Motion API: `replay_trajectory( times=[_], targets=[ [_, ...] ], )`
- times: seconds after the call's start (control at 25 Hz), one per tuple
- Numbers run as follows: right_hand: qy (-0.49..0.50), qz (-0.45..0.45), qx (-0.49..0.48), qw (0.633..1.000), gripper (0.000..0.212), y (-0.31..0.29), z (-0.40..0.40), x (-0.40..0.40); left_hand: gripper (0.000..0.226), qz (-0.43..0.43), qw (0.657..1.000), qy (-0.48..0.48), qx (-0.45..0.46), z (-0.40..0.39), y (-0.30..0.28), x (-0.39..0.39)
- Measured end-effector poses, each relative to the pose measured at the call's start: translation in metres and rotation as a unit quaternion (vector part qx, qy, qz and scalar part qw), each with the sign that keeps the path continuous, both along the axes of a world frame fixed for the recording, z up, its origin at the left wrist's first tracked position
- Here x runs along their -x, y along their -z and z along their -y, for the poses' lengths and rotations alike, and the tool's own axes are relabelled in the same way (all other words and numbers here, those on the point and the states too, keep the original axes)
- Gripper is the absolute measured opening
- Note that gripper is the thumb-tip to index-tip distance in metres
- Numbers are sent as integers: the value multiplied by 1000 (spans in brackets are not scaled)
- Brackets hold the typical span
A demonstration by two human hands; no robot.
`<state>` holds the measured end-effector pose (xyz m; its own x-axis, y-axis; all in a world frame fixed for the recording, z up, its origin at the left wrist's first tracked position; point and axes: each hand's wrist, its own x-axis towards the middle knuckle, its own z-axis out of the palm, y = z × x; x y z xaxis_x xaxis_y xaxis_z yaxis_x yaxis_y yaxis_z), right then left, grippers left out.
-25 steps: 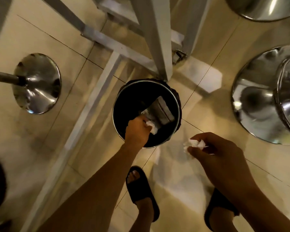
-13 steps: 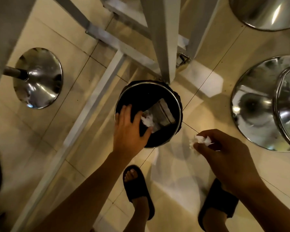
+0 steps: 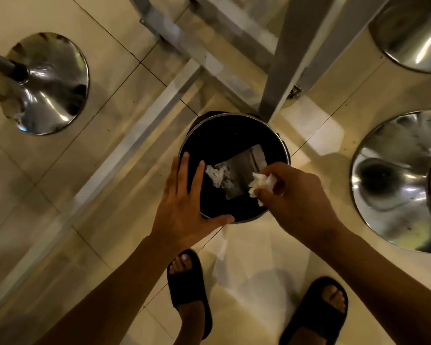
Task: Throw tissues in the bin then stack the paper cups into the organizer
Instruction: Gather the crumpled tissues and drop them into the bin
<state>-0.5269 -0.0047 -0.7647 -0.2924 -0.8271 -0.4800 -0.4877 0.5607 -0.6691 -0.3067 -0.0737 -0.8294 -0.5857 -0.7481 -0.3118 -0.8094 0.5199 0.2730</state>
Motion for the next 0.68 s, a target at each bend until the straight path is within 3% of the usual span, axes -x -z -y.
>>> replay_trajectory(
  times=[0.24, 0.48, 0.56, 0.68],
  targets=[
    [-117, -70, -86, 987, 44, 51, 56, -15, 128, -24, 1000, 16, -6, -1, 13, -3],
    [-283, -175, -181, 925, 30, 100, 47, -44, 125, -15, 1000, 16, 0, -2, 11, -3],
    [-302, -187, -180, 917, 30, 101, 48, -44, 125, -8, 1000, 18, 1, -1, 12, -3],
    [-280, -162, -142, 935, 31, 83, 56, -32, 127, 21, 1000, 19, -8, 0, 7, -3]
  ],
)
